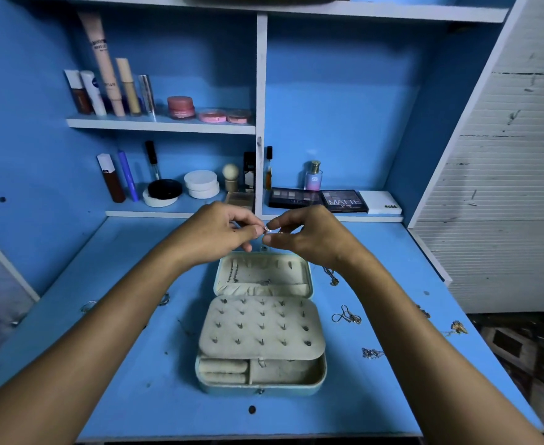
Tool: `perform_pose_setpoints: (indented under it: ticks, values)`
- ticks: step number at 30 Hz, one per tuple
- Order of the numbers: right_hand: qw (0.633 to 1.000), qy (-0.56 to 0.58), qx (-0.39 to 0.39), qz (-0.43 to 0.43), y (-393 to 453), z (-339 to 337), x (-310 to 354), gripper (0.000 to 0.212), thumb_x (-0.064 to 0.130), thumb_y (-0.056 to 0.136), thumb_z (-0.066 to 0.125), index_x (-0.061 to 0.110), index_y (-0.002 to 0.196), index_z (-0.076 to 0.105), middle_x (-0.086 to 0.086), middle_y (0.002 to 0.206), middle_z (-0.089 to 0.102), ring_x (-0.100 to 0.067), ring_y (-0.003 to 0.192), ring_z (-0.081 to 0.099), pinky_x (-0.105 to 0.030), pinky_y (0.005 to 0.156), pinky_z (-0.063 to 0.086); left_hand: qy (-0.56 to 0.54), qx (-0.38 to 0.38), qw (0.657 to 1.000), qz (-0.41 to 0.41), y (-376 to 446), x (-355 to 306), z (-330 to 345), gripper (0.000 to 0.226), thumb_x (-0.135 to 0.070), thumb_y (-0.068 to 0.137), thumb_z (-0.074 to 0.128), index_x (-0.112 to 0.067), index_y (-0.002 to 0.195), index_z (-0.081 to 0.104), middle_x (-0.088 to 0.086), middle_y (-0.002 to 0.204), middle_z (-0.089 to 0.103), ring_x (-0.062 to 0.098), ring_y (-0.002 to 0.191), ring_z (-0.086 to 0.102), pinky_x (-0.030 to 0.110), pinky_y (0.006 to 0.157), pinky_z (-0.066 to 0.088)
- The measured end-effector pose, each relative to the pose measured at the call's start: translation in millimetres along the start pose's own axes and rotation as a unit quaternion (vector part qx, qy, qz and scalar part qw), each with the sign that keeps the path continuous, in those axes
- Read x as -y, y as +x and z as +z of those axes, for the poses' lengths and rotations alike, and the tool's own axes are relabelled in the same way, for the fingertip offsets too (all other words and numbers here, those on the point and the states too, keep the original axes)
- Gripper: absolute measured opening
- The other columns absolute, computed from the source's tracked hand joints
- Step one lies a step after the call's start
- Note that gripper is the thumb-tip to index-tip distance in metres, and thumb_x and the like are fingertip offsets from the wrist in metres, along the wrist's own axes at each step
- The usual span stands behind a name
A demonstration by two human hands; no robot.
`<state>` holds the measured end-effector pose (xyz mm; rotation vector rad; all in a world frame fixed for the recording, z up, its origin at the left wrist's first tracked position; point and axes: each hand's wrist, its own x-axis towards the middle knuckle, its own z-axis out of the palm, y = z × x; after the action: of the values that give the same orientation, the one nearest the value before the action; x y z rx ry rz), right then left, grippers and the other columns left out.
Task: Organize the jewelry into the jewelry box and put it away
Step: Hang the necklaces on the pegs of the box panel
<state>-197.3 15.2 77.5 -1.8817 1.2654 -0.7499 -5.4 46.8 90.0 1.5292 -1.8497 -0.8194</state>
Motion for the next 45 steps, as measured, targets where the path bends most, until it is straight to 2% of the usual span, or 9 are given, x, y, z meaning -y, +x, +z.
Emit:
perform_pose_setpoints:
  ticks: [4, 11, 16, 19, 23, 26, 30, 33, 45]
  values:
    - [0.996, 0.077, 0.032, 0.026, 2, 9, -6, 0.010, 0.025, 0.085, 0.078, 0.016, 0.087, 0.077, -0.003, 0.080, 0.072, -0.018, 0.069, 0.049, -0.032, 0.066, 0.042, -0.002, -0.002, 1.000, -0.004, -2, 6, 1, 0.012, -0.024, 0.094, 0.065, -0.027, 0.093, 0.077, -0.005, 0.089, 0.076, 0.012, 0.077, 0.072, 0.044, 0.094, 0.053]
    - [0.992, 0.109, 0.032, 0.055, 7, 16, -13, 0.008, 0.016, 0.093, 0.070, 0.012, 0.098, 0.073, 0.001, 0.088, 0.076, 0.005, 0.056, 0.057, -0.013, 0.052, 0.040, -0.046, -0.018, 0.998, -0.032, -3, 20, 4, 0.014, -0.025, 0.092, 0.068, -0.034, 0.090, 0.078, 0.002, 0.080, 0.076, 0.013, 0.078, 0.071, 0.045, 0.095, 0.054]
    - [0.989, 0.114, 0.036, 0.082, 10, 18, -19, 0.012, 0.011, 0.095, 0.065, 0.012, 0.107, 0.067, -0.006, 0.096, 0.075, 0.005, 0.044, 0.052, -0.007, 0.044, 0.035, -0.057, -0.043, 0.996, -0.059, 1, 35, 9, 0.012, -0.019, 0.090, 0.071, -0.027, 0.095, 0.077, 0.003, 0.071, 0.074, 0.005, 0.068, 0.069, 0.025, 0.080, 0.050]
    - [0.989, 0.116, 0.042, 0.085, 16, 24, -26, 0.005, 0.013, 0.093, 0.069, 0.012, 0.098, 0.071, -0.005, 0.093, 0.075, 0.005, 0.058, 0.062, -0.006, 0.051, 0.041, -0.016, -0.057, 0.996, -0.059, 5, 45, 14, 0.010, -0.016, 0.088, 0.072, -0.023, 0.094, 0.077, 0.002, 0.074, 0.075, 0.007, 0.067, 0.069, 0.011, 0.063, 0.044]
    - [0.997, 0.017, 0.022, 0.076, 28, 35, -36, 0.005, 0.017, 0.089, 0.073, 0.015, 0.088, 0.078, 0.000, 0.093, 0.077, -0.011, 0.087, 0.071, -0.018, 0.081, 0.053, 0.104, -0.065, 0.992, -0.006, 10, 55, 17, 0.013, -0.015, 0.085, 0.074, -0.028, 0.082, 0.075, -0.012, 0.068, 0.068, 0.003, 0.063, 0.063, 0.019, 0.069, 0.048]
    - [0.993, -0.105, 0.023, 0.057, 34, 42, -35, 0.012, 0.014, 0.091, 0.068, 0.018, 0.093, 0.079, 0.006, 0.087, 0.073, -0.010, 0.082, 0.065, -0.016, 0.070, 0.049, 0.198, -0.052, 0.979, 0.019, 14, 57, 19, 0.011, -0.016, 0.086, 0.073, -0.026, 0.088, 0.079, -0.011, 0.075, 0.070, 0.006, 0.072, 0.064, 0.025, 0.075, 0.052]
    - [0.981, -0.187, 0.011, 0.051, 39, 51, -30, 0.020, 0.013, 0.090, 0.061, 0.021, 0.094, 0.078, 0.001, 0.096, 0.073, -0.018, 0.092, 0.065, -0.032, 0.083, 0.056, 0.295, -0.021, 0.954, 0.052, 18, 56, 20, 0.018, -0.017, 0.091, 0.065, -0.026, 0.099, 0.078, -0.004, 0.094, 0.071, 0.018, 0.087, 0.064, 0.024, 0.074, 0.045]
    - [0.973, -0.226, -0.006, 0.056, 39, 57, -25, 0.018, 0.017, 0.088, 0.060, 0.022, 0.093, 0.077, -0.004, 0.100, 0.072, -0.024, 0.092, 0.065, -0.034, 0.078, 0.057, 0.351, 0.001, 0.934, 0.062, 20, 54, 20, 0.027, -0.017, 0.093, 0.056, -0.029, 0.106, 0.076, -0.004, 0.099, 0.064, 0.022, 0.096, 0.061, 0.025, 0.073, 0.041]
    - [0.952, -0.285, -0.050, 0.103, 37, 64, -14, 0.017, 0.018, 0.087, 0.064, 0.019, 0.102, 0.072, -0.005, 0.103, 0.065, -0.025, 0.083, 0.054, -0.029, 0.069, 0.044, 0.427, 0.062, 0.902, 0.027, 22, 46, 23, 0.026, -0.010, 0.090, 0.053, -0.020, 0.100, 0.074, -0.005, 0.083, 0.037, 0.025, 0.097, 0.058, 0.028, 0.065, 0.030]
